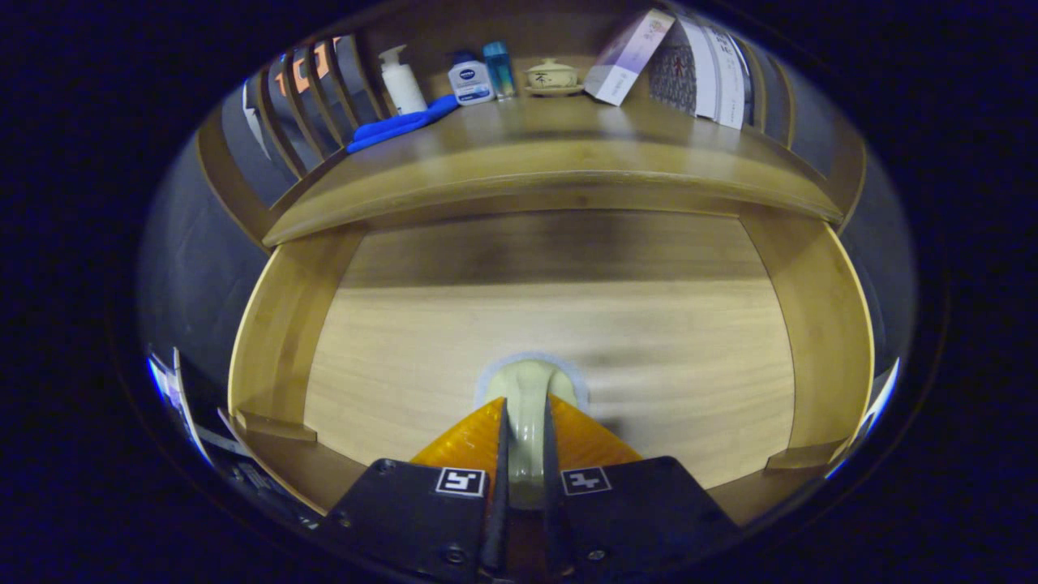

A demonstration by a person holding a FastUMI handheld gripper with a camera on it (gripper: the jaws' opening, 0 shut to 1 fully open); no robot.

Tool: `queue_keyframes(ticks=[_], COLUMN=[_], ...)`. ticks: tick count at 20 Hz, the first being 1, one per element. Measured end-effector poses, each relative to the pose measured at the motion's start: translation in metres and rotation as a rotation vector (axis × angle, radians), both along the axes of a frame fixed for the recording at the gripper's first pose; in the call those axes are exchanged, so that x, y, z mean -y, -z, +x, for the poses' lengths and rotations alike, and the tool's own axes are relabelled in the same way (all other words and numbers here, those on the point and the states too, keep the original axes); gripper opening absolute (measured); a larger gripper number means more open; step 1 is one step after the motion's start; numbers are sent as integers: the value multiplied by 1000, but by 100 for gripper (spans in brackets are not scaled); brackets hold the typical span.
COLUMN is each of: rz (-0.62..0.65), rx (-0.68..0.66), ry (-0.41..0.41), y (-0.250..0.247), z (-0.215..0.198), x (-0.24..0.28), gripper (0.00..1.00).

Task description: Pull open the drawer, take out the items inside it, and place them on the countertop above the cabinet.

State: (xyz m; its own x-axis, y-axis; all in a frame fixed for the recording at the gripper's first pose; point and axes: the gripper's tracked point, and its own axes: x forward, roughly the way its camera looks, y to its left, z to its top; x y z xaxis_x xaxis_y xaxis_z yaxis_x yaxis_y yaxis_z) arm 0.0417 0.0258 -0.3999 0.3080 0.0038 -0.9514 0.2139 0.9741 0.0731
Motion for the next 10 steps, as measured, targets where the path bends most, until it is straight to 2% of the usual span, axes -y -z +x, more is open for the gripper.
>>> queue_keyframes(ticks=[10], rz=[-50], rx=[50], ry=[-37], y=[-24], z=[4], x=[6], gripper=[20])
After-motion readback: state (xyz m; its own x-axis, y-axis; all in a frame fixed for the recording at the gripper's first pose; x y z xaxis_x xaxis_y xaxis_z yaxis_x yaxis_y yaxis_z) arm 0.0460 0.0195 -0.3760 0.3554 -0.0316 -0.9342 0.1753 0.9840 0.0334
